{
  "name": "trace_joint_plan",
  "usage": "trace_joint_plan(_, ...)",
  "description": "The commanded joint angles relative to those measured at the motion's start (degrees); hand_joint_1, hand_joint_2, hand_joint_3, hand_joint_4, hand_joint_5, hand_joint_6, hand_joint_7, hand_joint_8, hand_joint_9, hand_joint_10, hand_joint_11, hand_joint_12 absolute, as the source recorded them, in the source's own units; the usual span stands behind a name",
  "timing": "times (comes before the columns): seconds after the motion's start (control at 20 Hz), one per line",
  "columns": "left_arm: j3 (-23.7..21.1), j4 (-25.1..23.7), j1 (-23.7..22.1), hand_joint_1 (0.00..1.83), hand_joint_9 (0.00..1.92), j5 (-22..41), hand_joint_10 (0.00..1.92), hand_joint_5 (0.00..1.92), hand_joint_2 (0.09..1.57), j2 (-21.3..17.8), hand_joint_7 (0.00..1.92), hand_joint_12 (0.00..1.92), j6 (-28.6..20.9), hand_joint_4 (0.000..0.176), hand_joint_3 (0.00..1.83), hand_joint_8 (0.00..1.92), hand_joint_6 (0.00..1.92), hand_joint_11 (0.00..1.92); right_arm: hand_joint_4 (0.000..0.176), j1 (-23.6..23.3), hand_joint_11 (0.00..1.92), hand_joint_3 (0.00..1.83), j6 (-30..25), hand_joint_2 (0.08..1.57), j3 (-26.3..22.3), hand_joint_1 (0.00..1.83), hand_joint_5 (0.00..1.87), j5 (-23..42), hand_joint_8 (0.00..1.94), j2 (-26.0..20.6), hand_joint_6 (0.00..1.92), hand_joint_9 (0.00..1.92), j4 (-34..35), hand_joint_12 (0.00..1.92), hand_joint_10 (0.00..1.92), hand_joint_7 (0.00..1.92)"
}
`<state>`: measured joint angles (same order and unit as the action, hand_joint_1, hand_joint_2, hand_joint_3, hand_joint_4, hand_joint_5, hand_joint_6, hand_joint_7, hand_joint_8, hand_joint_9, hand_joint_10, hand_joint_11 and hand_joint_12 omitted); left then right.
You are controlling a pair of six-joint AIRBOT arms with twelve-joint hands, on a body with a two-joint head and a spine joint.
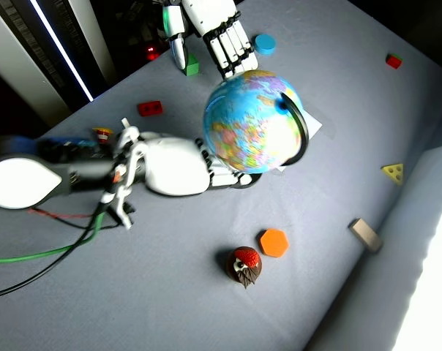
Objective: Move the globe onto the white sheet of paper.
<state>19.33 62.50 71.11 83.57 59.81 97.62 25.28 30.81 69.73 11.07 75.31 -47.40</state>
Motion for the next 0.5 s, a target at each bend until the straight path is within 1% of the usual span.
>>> trace_joint_plan(0.0, 0.10, -3.53, 0.03, 0.01, 0.00, 4.41, 0.00, 0.07, 1.26, -0.02, 0.02, 0.00, -0.21, 0.002, 0.00, 0.00, 0.00, 0.00, 0.000, -1.18, 0.00, 0.00, 0.17, 1.16, -0.45, 0.11, 0.17, 2.88, 0.00, 0.49, 0.01, 0.11, 1.00, 0.00, 0.01, 0.17)
trace_joint_plan(0.1, 0.09, -3.53, 0.14, 0.01, 0.00, 4.41, 0.00, 0.07, 1.26, 0.03, 0.02, 0.00, -0.21, 0.002, 0.00, 0.00, 0.00, 0.00, 0.000, -1.75, 0.00, 0.00, 0.19, 1.16, -0.60, 0.11, 0.17, 0.87, 0.00, 1.26, 0.01, 0.11, 1.05, 0.01, 0.01, 0.17)
trace_joint_plan(0.35, -0.10, -3.51, 0.31, 0.01, 0.00, 4.41, 0.00, 0.07, 1.26, -0.01, 0.02, 0.00, -0.38, 0.002, 0.00, 0.00, 0.00, 0.00, 0.000, -0.89, 0.01, 0.00, 1.77, 1.16, -0.85, 0.11, 0.16, 0.54, 0.00, 1.59, 0.00, 0.11, 1.15, 0.01, 0.00, 0.17)
trace_joint_plan(0.45, -0.18, -3.51, 0.31, 0.01, 0.00, 4.41, 0.00, 0.07, 1.26, 0.04, 0.02, 0.00, -0.45, 0.002, 0.00, 0.00, 0.00, 0.00, 0.000, -1.14, 0.01, 0.00, 5.37, 1.16, -0.84, 0.11, 0.16, -0.57, 0.00, 2.38, 0.00, 0.11, 4.56, 0.02, 0.00, 0.17)
